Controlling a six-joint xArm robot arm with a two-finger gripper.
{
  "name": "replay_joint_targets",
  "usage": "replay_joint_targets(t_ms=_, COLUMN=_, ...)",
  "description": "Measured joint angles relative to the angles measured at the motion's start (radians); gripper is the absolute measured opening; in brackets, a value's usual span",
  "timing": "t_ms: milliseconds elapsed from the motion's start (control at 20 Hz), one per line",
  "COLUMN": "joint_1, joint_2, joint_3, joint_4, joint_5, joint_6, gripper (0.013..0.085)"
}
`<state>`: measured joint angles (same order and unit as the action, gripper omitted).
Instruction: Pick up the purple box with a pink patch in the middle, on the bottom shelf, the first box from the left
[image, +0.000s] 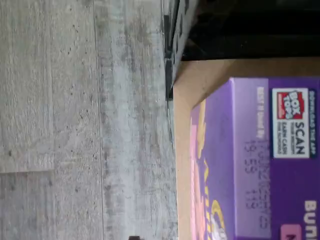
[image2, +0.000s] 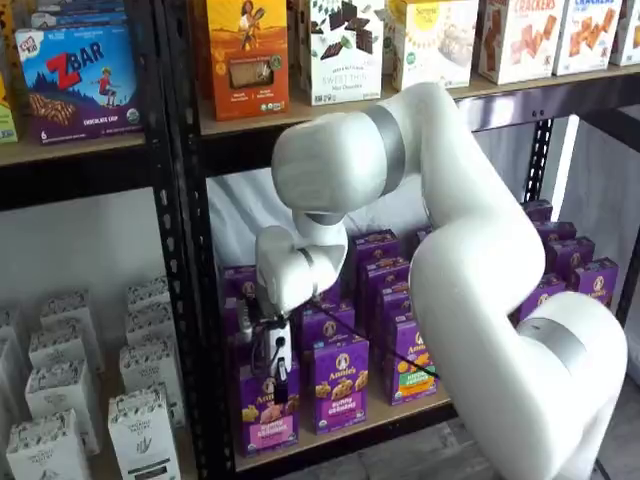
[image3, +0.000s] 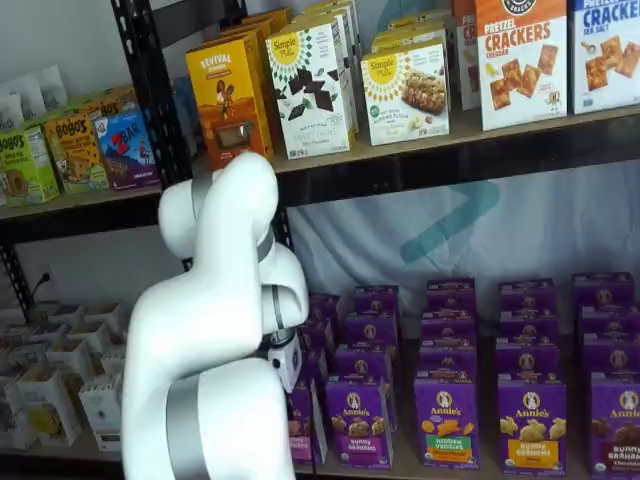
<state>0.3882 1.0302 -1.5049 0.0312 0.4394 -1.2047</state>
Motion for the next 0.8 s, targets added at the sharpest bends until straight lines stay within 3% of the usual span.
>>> replay_joint_targets(t_ms=450, joint_1=0.001, joint_2=0.015, joint_3=-0.005, joint_4=0.016, joint_5=-0.018, joint_6=-0.013, gripper=0.085)
replay_joint_targets(t_ms=550, joint_1=0.002, joint_2=0.016, joint_3=-0.006, joint_4=0.019, joint_5=-0.017, joint_6=-0.016, gripper=0.077)
replay_joint_targets(t_ms=650, joint_1=0.002, joint_2=0.019, joint_3=-0.01, joint_4=0.019, joint_5=-0.014, joint_6=-0.015, gripper=0.077)
replay_joint_targets(t_ms=800, joint_1=0.002, joint_2=0.022, joint_3=-0.014, joint_4=0.02, joint_5=-0.01, joint_6=-0.016, gripper=0.069)
